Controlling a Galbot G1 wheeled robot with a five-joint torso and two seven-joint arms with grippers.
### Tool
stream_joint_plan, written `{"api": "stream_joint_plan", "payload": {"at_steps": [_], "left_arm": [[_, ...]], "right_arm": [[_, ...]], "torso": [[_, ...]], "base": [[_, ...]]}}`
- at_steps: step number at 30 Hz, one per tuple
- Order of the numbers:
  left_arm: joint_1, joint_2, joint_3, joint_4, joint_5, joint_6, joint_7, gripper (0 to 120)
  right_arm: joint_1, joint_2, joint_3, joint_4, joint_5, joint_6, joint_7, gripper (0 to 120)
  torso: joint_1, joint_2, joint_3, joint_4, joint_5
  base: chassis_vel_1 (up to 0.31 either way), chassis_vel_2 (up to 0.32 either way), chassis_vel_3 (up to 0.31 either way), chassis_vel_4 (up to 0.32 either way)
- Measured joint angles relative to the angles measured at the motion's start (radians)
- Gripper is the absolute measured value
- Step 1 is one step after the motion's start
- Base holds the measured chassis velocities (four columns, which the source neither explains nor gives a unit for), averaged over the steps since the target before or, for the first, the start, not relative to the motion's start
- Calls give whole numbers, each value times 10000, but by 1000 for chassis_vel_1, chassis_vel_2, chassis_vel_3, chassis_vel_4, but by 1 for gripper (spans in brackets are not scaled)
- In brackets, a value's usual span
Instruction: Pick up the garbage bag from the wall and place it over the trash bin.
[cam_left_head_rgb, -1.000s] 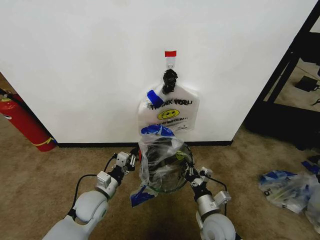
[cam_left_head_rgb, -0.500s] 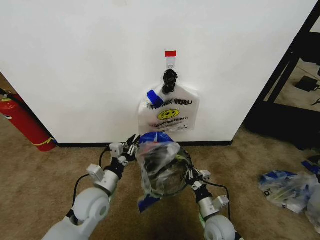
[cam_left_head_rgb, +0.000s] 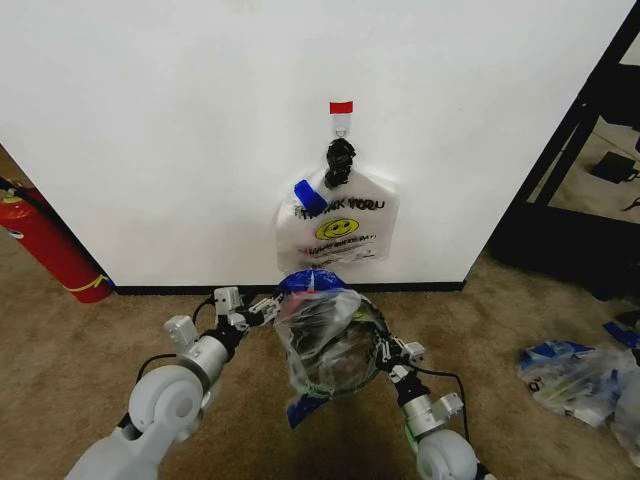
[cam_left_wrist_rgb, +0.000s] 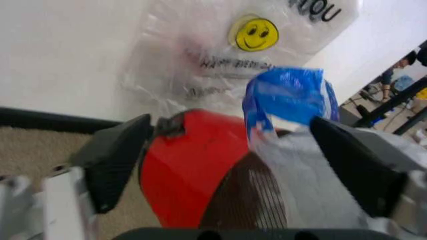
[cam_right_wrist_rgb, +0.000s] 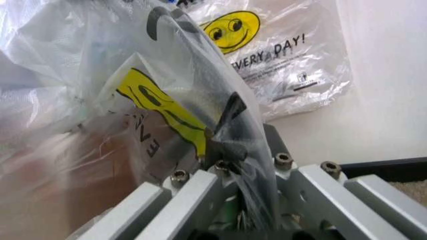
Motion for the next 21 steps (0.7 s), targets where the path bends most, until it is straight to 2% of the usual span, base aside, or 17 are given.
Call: {"api": "stream_joint_plan", "payload": {"at_steps": [6,14,15,17,19,21], "left_arm": [[39,-73,81,-290,-422,287,-270,100],[-106,-117,434,-319,-504,643,-637,98],[-113,-129,443,-311,-504,658,-662,96],[-124,-160,460,-290,-498,686,-718,84],[-124,-162,462,-285,-494,688,-719,83],[-116,-161,462,-282,-490,688,-719,75]], "right_arm": [[56,0,-6,10,106,0,10,0],[77,-5,-20,74,109,58,-11,0],[70,-7,-19,84,112,67,-14,0],[46,-14,-12,105,126,86,-17,0],[41,-18,-10,109,130,87,-17,0],[31,-21,-8,120,141,89,-17,0]], "torso": [[0,0,0,0,0],[0,0,0,-1,0],[0,0,0,-1,0],[0,0,0,-1,0],[0,0,0,0,0],[0,0,0,0,1]], "base": [[0,0,0,0],[0,0,0,0],[0,0,0,0],[0,0,0,0],[0,0,0,0],[0,0,0,0]]}}
